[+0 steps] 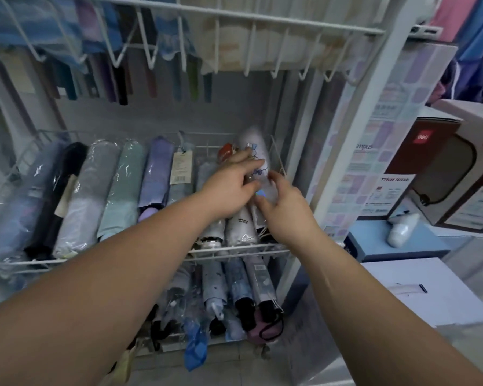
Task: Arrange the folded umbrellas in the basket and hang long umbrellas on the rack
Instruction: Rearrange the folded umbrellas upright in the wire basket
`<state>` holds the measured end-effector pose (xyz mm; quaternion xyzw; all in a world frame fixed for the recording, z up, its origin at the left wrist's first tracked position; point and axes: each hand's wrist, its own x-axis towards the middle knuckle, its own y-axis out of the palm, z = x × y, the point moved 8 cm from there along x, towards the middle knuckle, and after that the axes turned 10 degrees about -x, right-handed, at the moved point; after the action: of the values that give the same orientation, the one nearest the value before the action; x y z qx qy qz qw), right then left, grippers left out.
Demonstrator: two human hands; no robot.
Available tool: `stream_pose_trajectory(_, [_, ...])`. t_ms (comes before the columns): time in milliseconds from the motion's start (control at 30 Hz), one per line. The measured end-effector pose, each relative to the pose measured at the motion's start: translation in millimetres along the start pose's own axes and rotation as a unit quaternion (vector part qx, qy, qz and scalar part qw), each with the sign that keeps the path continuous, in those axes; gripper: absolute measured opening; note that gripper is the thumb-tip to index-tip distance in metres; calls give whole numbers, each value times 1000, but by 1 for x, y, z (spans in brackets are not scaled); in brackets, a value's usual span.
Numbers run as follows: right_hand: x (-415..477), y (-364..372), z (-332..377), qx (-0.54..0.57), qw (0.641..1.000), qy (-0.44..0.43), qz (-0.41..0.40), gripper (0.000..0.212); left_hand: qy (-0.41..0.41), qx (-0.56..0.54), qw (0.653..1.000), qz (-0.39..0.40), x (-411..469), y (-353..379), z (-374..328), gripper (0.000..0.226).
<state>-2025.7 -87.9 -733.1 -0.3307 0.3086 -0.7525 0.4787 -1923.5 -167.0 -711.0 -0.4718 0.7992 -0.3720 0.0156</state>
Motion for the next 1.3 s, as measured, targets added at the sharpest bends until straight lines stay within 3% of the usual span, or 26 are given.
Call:
stream_pose_trajectory(133, [2, 11, -4, -43, 999, 0, 20, 53, 54, 104, 992, 39, 2, 6, 4, 39])
stream_pose_trajectory(267, [0, 15, -8, -59, 997, 1, 40, 42, 53, 198, 976, 73, 3, 12, 11, 50])
stream_pose_trajectory(400, [3, 8, -4, -22, 1000, -17, 1, 43, 37, 261, 962, 76, 5, 10, 16, 55])
stream_pose_trajectory(600, [14, 15, -6, 8, 1000, -8, 12, 52, -13, 310, 941, 134, 9, 14, 26, 52])
stream_pose_trajectory(833, [20, 17, -6, -27, 998, 15, 46, 44, -27, 351, 920, 174, 17, 19, 21, 48])
stream_pose_trajectory(1067, [15, 17, -3, -20, 998, 22, 54, 45, -24, 334, 927, 169, 1, 15, 22, 52])
stream_pose_trajectory(1300, [12, 15, 6, -69, 996, 28, 47, 28, -16, 299, 952, 66, -42, -15, 20, 53])
